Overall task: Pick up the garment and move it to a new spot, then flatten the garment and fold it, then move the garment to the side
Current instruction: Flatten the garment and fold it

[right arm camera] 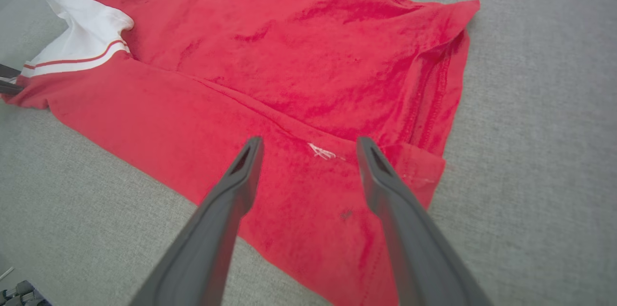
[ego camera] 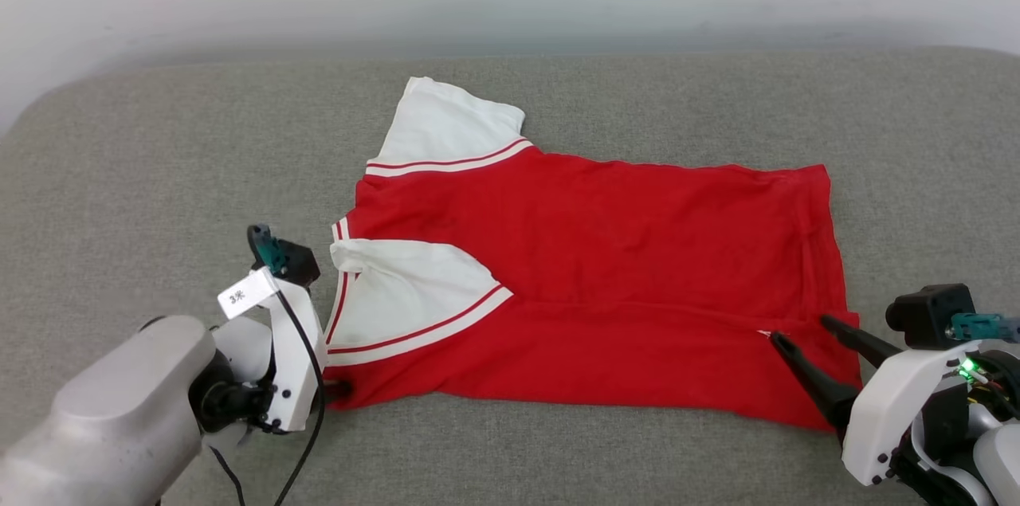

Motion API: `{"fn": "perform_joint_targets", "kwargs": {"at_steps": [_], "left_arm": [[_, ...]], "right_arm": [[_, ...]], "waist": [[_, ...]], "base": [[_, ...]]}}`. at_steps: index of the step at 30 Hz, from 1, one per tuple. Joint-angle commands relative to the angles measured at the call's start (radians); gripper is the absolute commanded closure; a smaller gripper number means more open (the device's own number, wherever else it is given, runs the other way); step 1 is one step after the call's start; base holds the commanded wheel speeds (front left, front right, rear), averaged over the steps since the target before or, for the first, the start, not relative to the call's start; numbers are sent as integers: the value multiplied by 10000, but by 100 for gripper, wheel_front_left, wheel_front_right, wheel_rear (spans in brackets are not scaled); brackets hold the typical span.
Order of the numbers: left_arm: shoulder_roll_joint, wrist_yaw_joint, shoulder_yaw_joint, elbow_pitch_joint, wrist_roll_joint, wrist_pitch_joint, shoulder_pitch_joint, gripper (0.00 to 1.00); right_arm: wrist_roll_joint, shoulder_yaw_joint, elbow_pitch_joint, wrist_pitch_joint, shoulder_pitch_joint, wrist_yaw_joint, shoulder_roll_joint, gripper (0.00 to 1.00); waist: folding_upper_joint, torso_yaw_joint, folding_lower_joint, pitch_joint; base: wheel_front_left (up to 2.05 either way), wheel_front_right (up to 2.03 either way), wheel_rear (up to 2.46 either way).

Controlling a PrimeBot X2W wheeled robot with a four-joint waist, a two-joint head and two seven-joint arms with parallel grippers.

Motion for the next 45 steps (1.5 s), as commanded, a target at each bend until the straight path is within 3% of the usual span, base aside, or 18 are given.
{"fn": "perform_joint_targets", "kwargs": {"at_steps": [1,6,7,8,9,10,11,22,30,37,45], "left_arm": [[-135,-1,-137,175,-171,-76,232,0],[-279,-1,-594,436,-80,-286,432,0],[-263,1,-648,486,-21,-418,434,15],[-258,2,-675,543,-2,-581,433,59],[-258,2,-675,543,-2,-581,433,59],[-257,2,-702,588,4,-710,445,89],[-250,4,-727,600,-35,-817,475,100],[376,1,-958,91,244,-2471,235,100],[797,0,-1101,-665,488,-3144,103,100],[782,2,-1157,-1063,747,-3301,-33,100],[667,64,-1132,-1268,934,-3350,-319,100]], "right_arm": [[-52,53,-21,10,-135,-11,76,0],[-42,90,60,-15,-186,-11,111,0],[-39,60,63,-42,-190,-10,111,0],[-47,11,59,-97,-215,-11,97,0],[-47,11,59,-97,-215,-11,97,0],[-71,-29,61,-111,-235,-11,60,0],[-95,-80,55,-114,-241,-11,13,0],[-188,-752,-578,621,-339,-10,-1017,0],[459,-1304,-1188,3311,-106,-10,-1758,0],[445,-1512,-1072,4877,261,-10,-1442,0],[178,-1218,108,4818,92,-10,-609,0]], "waist": [[0,-81,0,110],[0,-161,0,186],[0,-176,0,178],[0,-186,0,162],[0,-186,0,162],[0,-188,0,123],[0,-187,0,75],[0,-62,0,-526],[0,17,0,-602],[0,151,0,-411],[0,327,0,-11]], "base": [[0,0,0],[0,0,0],[0,0,0],[0,0,0],[0,0,0],[0,0,0],[0,0,0],[0,0,0],[0,0,0],[0,0,0],[0,0,0]]}}
